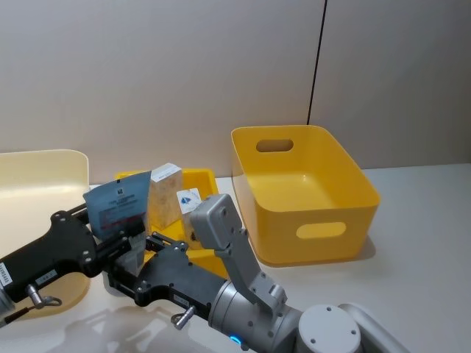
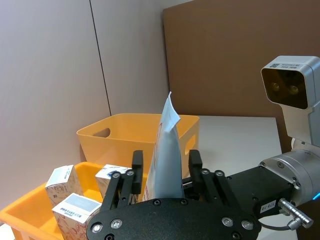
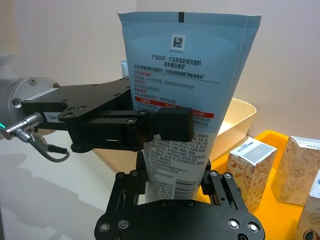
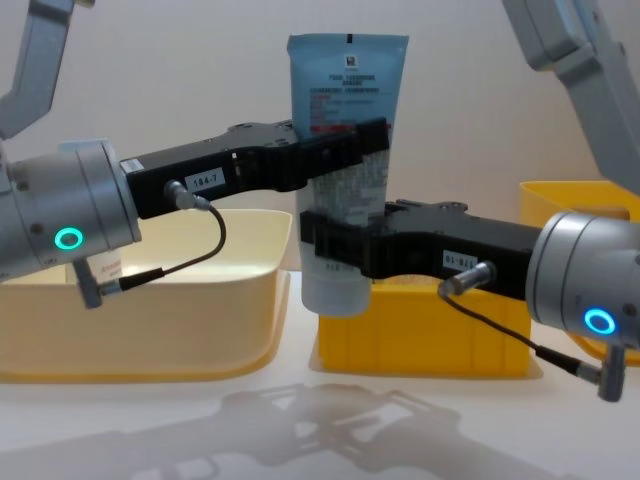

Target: Bimanual collaborative sorting of washing and personal care products

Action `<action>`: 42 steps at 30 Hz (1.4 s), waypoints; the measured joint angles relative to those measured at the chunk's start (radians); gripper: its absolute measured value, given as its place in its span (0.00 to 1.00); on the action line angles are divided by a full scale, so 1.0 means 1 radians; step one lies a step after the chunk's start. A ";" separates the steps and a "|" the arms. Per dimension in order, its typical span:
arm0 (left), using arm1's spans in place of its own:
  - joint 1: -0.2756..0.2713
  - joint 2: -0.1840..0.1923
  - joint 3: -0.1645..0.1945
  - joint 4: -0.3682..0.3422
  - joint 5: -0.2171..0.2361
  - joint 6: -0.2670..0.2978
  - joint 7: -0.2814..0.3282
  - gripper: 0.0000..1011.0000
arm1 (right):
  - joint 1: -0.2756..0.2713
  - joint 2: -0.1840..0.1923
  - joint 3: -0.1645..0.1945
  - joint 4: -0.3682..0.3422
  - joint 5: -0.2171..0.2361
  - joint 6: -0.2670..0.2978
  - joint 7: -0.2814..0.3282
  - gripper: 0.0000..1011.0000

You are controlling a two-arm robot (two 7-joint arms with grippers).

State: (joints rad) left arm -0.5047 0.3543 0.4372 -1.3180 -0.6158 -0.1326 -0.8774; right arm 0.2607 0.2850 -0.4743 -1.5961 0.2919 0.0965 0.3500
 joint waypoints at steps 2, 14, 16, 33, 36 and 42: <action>0.000 0.000 0.000 0.000 0.000 0.000 0.000 0.57 | 0.000 0.000 0.000 0.000 0.000 0.000 0.000 0.58; 0.000 0.001 0.000 0.000 0.000 0.000 0.000 0.92 | -0.004 -0.001 0.006 -0.002 -0.004 0.001 -0.007 0.51; 0.000 0.001 -0.001 0.000 0.000 0.000 0.000 0.96 | -0.009 -0.001 0.012 -0.005 -0.007 0.001 -0.016 0.50; 0.000 0.001 -0.001 0.000 0.000 0.000 0.000 0.99 | -0.078 0.021 0.111 -0.052 -0.046 -0.009 -0.134 0.44; 0.000 0.001 0.000 0.000 0.000 0.000 0.000 0.99 | -0.086 0.025 0.130 -0.057 -0.052 -0.017 -0.150 0.44; 0.000 0.001 0.000 0.000 0.000 0.000 0.000 0.99 | -0.099 0.036 0.188 -0.060 -0.073 -0.061 -0.200 0.44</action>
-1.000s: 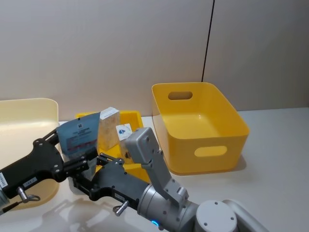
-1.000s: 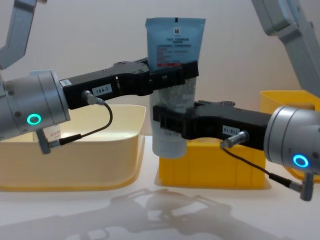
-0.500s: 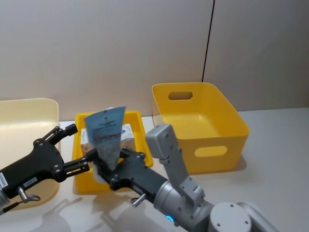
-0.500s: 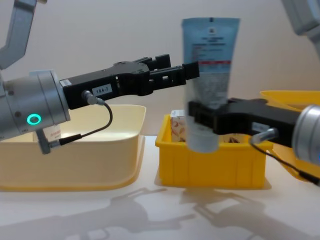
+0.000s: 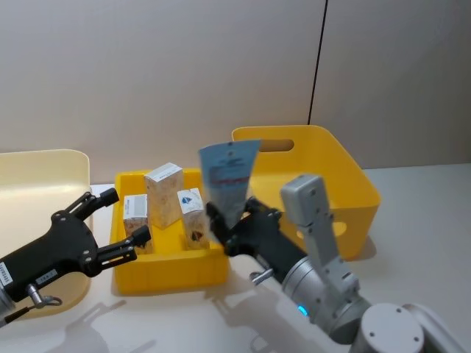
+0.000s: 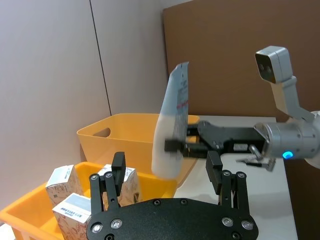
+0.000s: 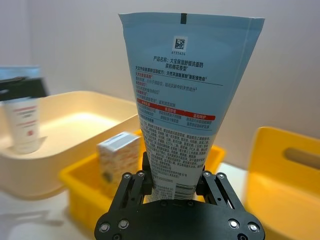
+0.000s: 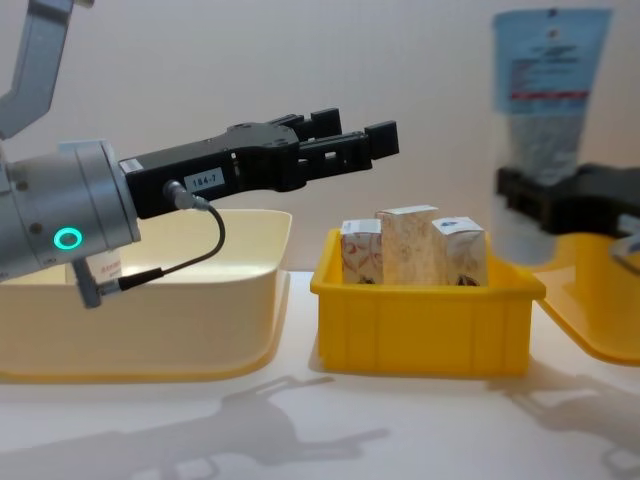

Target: Bimanual collaborative sorting of washing and personal care products

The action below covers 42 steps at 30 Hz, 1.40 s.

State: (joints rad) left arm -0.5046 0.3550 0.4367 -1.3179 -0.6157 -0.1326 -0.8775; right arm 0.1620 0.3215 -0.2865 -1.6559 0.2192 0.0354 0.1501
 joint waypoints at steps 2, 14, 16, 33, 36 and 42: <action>0.000 0.000 0.000 0.000 0.000 0.000 0.000 0.99 | 0.000 0.002 0.012 0.003 -0.004 -0.011 -0.009 0.44; 0.000 0.000 0.000 0.000 0.000 0.000 0.000 0.99 | 0.056 0.008 0.098 0.070 -0.034 -0.144 -0.055 0.44; 0.000 0.000 0.000 0.000 0.000 0.000 0.000 0.99 | 0.075 0.007 0.111 0.092 -0.038 -0.172 -0.060 0.44; 0.000 0.000 0.000 0.000 0.000 0.000 0.000 0.99 | 0.154 -0.012 0.165 0.181 -0.059 -0.207 -0.095 0.44; 0.000 0.000 0.000 0.000 0.000 0.000 0.000 0.99 | 0.155 -0.016 0.168 0.182 -0.064 -0.189 -0.104 0.44; 0.000 0.000 0.000 0.000 0.000 0.000 0.000 0.99 | 0.150 -0.032 0.173 0.174 -0.084 -0.110 -0.140 0.44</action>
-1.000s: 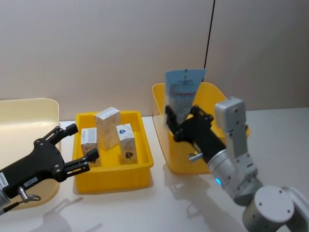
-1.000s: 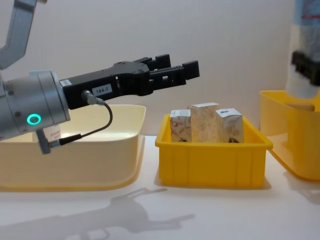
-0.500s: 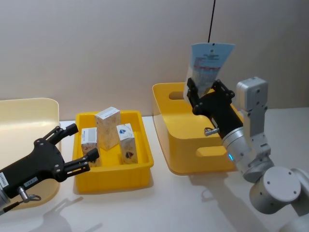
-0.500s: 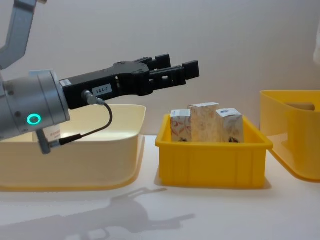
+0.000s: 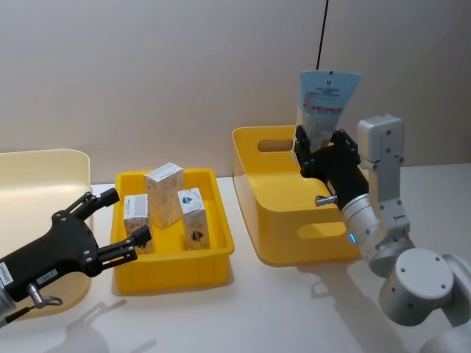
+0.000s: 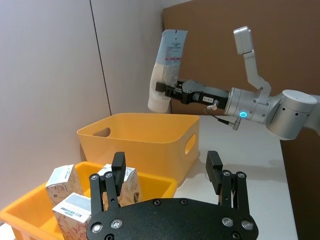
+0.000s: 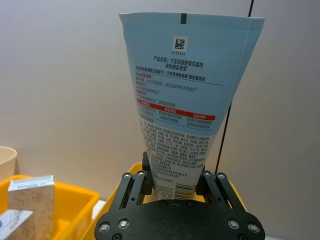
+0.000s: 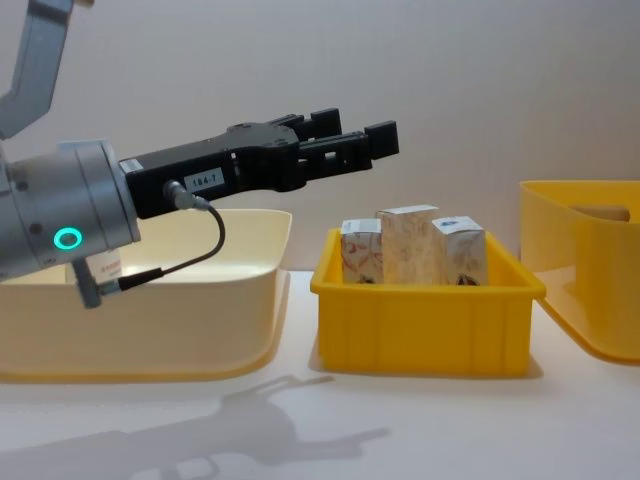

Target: Bimanual collaborative sorting of washing and personal care products

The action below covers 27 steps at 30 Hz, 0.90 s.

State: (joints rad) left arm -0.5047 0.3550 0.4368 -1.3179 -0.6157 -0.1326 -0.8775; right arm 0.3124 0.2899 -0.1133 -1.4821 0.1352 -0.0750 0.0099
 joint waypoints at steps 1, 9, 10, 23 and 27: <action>0.000 0.000 0.000 0.000 0.000 0.000 0.000 0.99 | -0.001 -0.002 0.000 -0.002 -0.002 0.009 -0.003 0.44; 0.000 0.000 0.000 0.000 0.000 0.000 0.000 0.99 | -0.006 -0.026 0.000 -0.018 -0.022 0.118 -0.041 0.44; 0.000 0.000 0.000 0.000 0.000 0.000 0.000 0.99 | -0.006 -0.028 -0.001 -0.018 -0.024 0.124 -0.043 0.44; 0.000 0.000 0.000 0.000 0.000 0.000 0.000 0.99 | 0.003 -0.063 -0.010 -0.018 -0.050 0.232 -0.079 0.44; 0.000 0.000 0.000 0.000 0.000 0.000 0.000 0.99 | 0.007 -0.072 -0.012 -0.013 -0.059 0.254 -0.090 0.44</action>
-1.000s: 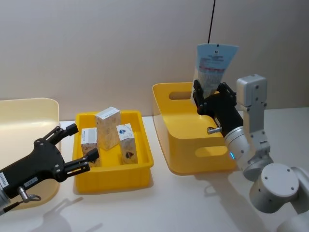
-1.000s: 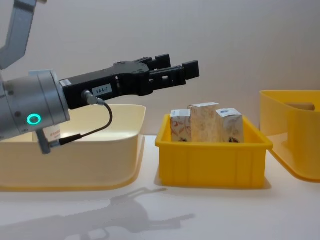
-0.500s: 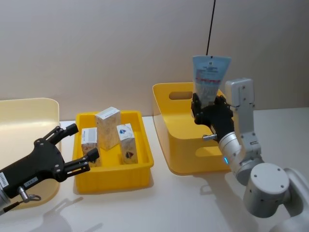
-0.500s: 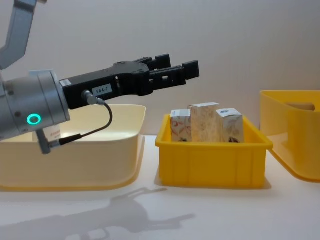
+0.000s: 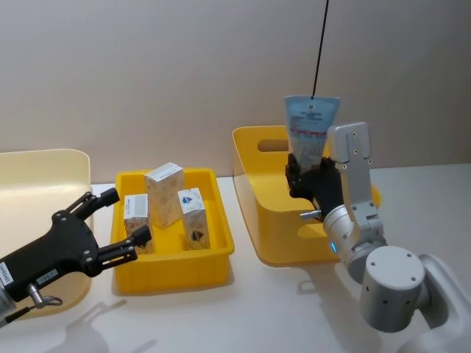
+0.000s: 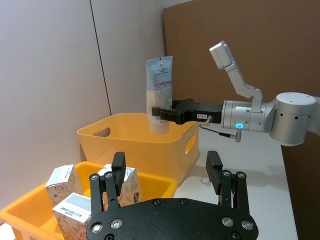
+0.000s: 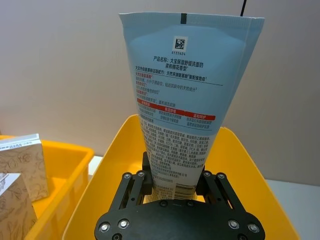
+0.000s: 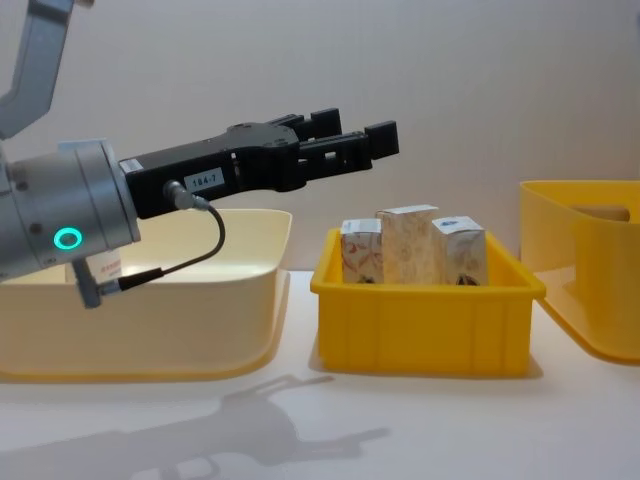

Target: Bimanual collaborative sorting of washing and personal care products

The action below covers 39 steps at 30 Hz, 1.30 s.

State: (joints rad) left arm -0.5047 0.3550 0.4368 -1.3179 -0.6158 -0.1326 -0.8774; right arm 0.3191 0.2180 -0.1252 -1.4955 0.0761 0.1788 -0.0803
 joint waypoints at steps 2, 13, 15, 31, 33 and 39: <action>0.000 0.000 0.000 0.000 0.000 0.000 0.000 0.99 | 0.002 -0.004 -0.001 0.002 -0.005 0.009 -0.005 0.44; 0.000 0.000 0.000 0.000 0.000 0.000 0.000 0.99 | 0.006 -0.016 -0.003 0.008 -0.016 0.037 -0.018 0.67; 0.000 0.000 0.000 0.000 0.000 0.000 0.000 0.99 | 0.007 -0.016 -0.003 0.009 -0.017 0.039 -0.019 0.73; 0.000 0.000 0.000 0.000 0.000 0.000 0.000 0.99 | 0.009 -0.021 -0.005 0.011 -0.023 0.051 -0.025 0.99; 0.000 0.000 0.000 0.000 0.000 0.000 0.000 0.99 | 0.009 -0.022 -0.005 0.011 -0.023 0.051 -0.025 0.99; 0.000 0.000 0.000 0.000 0.000 0.000 0.000 0.99 | 0.009 -0.022 -0.005 0.012 -0.024 0.052 -0.025 0.99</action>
State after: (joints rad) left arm -0.5047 0.3550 0.4368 -1.3179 -0.6157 -0.1326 -0.8774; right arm 0.3282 0.1958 -0.1299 -1.4837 0.0521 0.2309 -0.1058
